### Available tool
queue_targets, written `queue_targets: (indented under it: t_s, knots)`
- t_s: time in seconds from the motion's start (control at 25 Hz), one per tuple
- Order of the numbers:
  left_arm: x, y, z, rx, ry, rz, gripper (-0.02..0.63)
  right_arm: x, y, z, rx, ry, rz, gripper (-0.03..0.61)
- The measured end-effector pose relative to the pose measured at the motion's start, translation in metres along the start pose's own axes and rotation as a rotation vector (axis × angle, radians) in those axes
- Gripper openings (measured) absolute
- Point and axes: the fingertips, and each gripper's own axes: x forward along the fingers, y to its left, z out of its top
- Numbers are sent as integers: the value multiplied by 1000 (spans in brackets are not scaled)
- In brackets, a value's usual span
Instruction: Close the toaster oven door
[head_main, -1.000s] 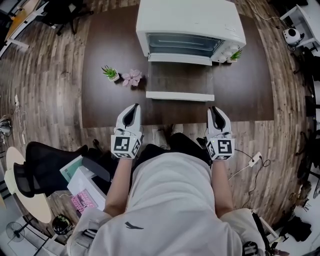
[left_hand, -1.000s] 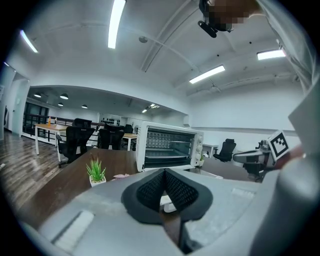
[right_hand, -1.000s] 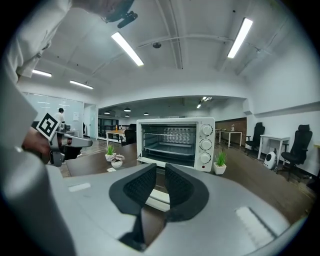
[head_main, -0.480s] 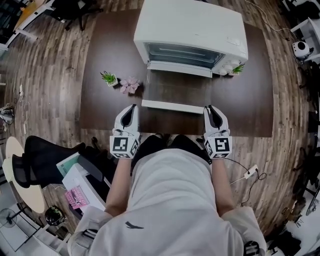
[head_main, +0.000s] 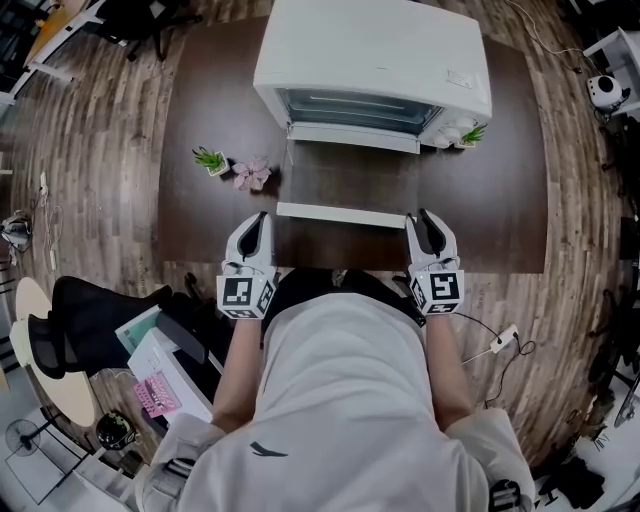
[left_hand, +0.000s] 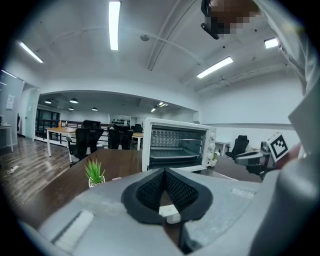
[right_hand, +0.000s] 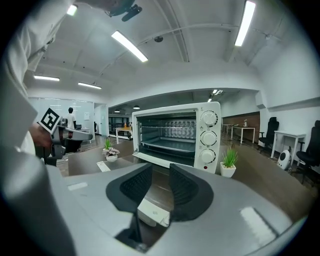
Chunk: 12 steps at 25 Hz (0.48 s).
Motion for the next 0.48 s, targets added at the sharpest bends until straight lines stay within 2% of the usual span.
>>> queue_targets:
  t_s: [0.2, 0.4, 0.48]
  knots:
    - [6, 8, 1, -15, -2, -9, 5, -1, -5, -26, 30, 48, -25, 125]
    - [9, 19, 1, -15, -6, -8, 5, -2, 2, -82, 13, 208, -24, 176]
    - [9, 23, 2, -12, -8, -6, 5, -2, 6, -102, 35, 273, -17, 219]
